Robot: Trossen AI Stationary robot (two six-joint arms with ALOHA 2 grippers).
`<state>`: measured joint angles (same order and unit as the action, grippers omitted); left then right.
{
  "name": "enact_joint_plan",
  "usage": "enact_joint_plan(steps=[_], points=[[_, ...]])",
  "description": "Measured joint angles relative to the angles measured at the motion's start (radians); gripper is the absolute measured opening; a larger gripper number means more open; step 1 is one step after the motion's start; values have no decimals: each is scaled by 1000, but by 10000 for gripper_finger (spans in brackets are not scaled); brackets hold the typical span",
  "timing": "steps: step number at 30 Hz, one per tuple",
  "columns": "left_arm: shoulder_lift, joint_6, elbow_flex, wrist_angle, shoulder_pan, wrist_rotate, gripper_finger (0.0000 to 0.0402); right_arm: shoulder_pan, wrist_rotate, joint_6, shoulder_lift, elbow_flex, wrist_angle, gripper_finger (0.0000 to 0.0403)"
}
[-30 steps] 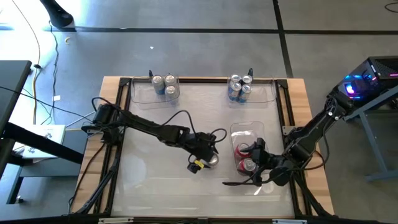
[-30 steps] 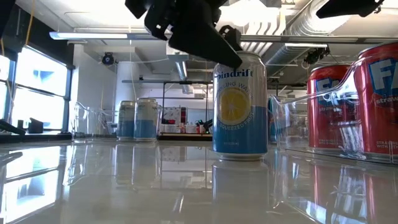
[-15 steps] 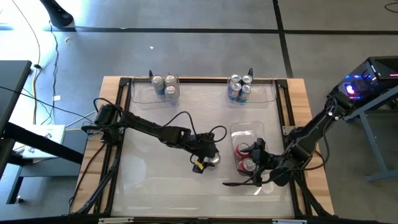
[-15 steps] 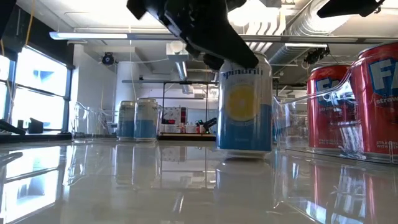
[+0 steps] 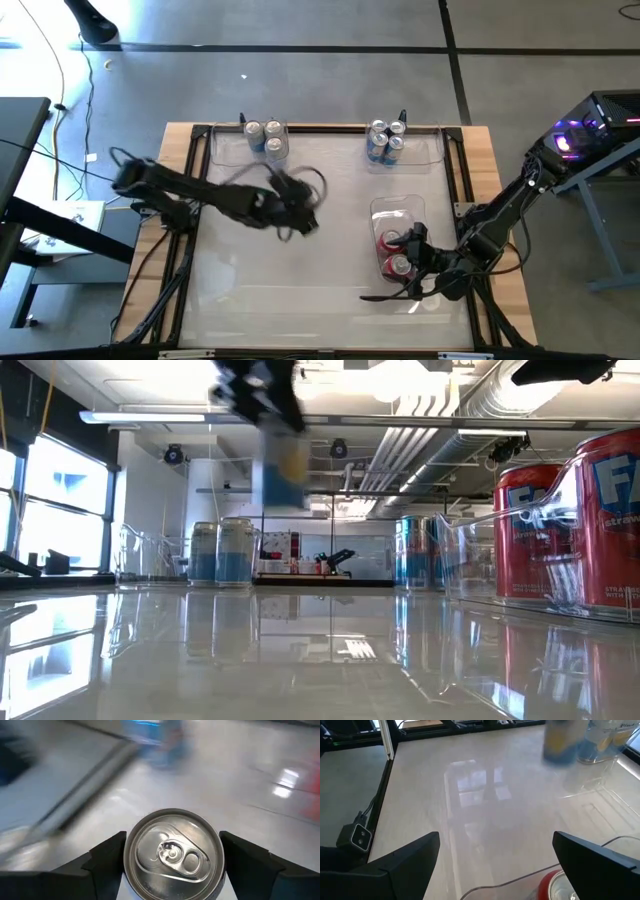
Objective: Sort soda cans
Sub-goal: Put the white soda can into the top left transparent bin
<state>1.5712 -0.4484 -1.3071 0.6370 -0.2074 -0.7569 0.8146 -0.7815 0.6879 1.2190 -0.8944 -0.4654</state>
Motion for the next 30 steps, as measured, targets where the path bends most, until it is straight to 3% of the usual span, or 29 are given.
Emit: enact_joint_plan(steps=[5, 10, 14, 20, 25, 30], points=[[-206, -247, 21, 305, 62, -189, 276, 0, -3, -15, 0, 0, -1, 385], [-401, -445, 131, 433, 191, -221, 276, 0, -5, -40, 0, 0, 0, 385], [-497, -465, 280, 344, 306, -213, 276, 0, -11, -41, 1, 0, 0, 385], [-533, -360, 464, 45, 454, -139, 275, 0, -13, -41, 1, 0, 1, 385], [-511, -317, 535, -110, 549, -79, 275, 0, -13, -40, 1, 0, 1, 385], [-446, -306, 551, -117, 604, -23, 275, 0, -18, -40, 1, 0, 1, 385]])
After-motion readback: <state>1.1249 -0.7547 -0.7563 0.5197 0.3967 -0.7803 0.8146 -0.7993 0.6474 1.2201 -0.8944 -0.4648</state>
